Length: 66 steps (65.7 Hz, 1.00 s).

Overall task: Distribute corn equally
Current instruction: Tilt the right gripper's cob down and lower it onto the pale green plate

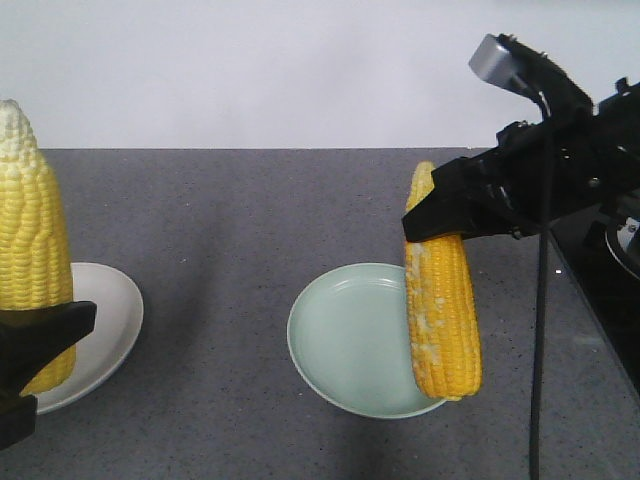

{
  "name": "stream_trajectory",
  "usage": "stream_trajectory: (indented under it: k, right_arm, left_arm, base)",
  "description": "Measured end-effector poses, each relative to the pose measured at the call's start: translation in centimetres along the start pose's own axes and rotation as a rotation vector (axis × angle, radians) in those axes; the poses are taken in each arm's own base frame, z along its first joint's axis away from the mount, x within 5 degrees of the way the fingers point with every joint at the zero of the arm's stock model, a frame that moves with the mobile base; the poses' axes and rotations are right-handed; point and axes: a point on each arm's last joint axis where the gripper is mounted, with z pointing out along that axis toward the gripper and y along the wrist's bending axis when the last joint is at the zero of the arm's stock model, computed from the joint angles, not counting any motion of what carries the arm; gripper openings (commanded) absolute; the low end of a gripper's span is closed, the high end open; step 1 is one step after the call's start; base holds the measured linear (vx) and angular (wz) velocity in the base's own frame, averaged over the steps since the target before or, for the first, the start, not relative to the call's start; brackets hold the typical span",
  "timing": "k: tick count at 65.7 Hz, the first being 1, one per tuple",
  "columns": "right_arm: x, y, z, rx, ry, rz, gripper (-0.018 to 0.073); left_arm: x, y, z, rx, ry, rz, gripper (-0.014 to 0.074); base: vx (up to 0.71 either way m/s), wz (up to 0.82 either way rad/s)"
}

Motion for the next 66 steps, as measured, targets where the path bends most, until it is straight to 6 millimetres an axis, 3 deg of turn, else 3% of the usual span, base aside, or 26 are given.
stream_trajectory:
  k: [20, 51, 66]
  right_arm:
    - [-2.1, -3.7, 5.4, -0.008, 0.132, 0.162, 0.0244]
    - [-2.9, -8.2, 12.3, -0.025, 0.269, 0.314, 0.0248]
    - [-2.4, -9.4, 14.1, -0.023, 0.312, 0.356, 0.0356]
  left_arm:
    - [0.0, 0.0, 0.0, 0.0, 0.0, 0.0, 0.0286]
    - [0.0, 0.0, 0.0, 0.0, 0.0, 0.0, 0.0286]
    - [0.0, 0.0, 0.0, 0.0, 0.0, 0.0, 0.0286]
  base:
    - [0.0, 0.0]
    - [0.0, 0.0]
    - [0.0, 0.0]
